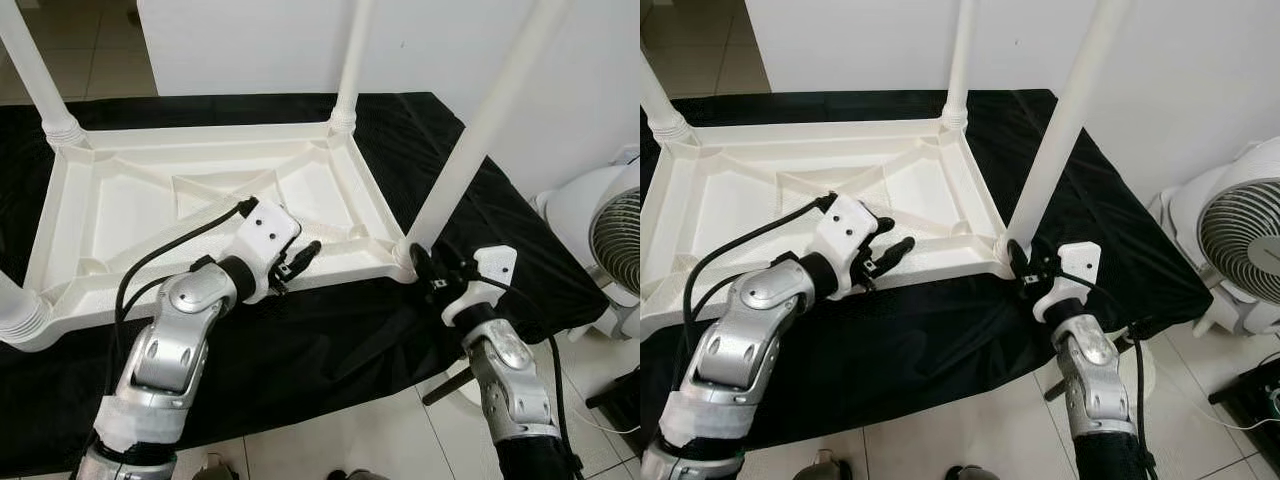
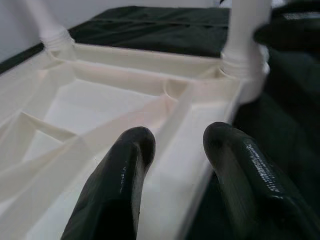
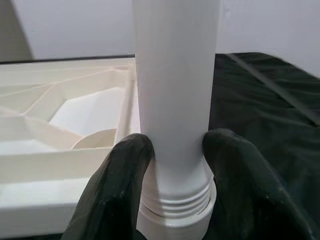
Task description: Building children table
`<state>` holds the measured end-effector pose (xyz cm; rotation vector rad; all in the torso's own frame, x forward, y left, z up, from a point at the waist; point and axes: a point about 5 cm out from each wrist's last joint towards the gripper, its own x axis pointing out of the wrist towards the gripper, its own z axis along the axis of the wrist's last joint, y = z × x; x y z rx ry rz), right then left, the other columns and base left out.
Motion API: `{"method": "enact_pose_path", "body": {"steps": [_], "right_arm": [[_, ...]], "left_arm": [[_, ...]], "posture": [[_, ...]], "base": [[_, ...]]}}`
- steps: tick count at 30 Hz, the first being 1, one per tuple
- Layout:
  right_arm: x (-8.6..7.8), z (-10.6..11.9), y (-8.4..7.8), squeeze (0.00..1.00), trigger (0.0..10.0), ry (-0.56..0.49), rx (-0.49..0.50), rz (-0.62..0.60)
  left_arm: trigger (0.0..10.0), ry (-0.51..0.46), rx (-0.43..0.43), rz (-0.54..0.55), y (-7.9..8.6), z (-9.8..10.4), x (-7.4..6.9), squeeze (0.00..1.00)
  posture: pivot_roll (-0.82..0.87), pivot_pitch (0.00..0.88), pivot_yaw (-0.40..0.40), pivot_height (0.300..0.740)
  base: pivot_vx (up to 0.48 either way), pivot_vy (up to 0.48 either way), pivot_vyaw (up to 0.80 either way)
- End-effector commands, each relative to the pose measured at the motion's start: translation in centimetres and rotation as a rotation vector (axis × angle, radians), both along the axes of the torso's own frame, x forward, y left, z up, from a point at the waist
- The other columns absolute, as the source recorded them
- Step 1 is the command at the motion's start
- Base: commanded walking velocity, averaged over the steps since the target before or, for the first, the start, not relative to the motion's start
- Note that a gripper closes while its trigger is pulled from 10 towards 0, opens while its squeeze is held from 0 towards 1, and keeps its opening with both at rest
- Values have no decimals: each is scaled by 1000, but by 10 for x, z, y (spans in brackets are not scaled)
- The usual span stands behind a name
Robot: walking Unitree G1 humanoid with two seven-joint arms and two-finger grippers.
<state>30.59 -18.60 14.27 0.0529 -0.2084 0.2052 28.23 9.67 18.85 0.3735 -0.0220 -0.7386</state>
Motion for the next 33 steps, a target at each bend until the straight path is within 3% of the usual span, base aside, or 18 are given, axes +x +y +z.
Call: {"method": "enact_pose_path", "body": {"steps": [1, 6, 12, 17, 20, 33], "right_arm": [[0, 1, -8, 0, 10000, -17, 9, -48], [4, 5, -10, 0, 10000, -35, 24, -72], [14, 20, 0, 0, 10000, -83, 92, -32], [7, 21, 5, 0, 10000, -87, 84, -19], [-3, 15, 9, 0, 10000, -81, 82, -5], [-11, 6, 10, 0, 10000, -57, 80, 3]], "left_arm": [[10000, 2, 3, 36, 0, -2, -1, 0], [10000, 20, 4, 32, -2, -6, -3, 0], [10000, 62, 23, 69, -2, -17, -3, 0], [10000, 116, 36, 123, 4, -27, -3, 0], [10000, 159, 53, 228, 16, -38, 1, 0], [10000, 144, 48, 370, 36, -35, 19, 0]], "posture": [[80, 100, -83, 740], [79, 104, -81, 740], [76, 122, -88, 740], [82, 125, -93, 740], [80, 122, -97, 740], [72, 94, -91, 740]], "base": [[0, 0, 0], [0, 0, 0], [0, 0, 0], [0, 0, 0], [0, 0, 0], [0, 0, 0]]}}
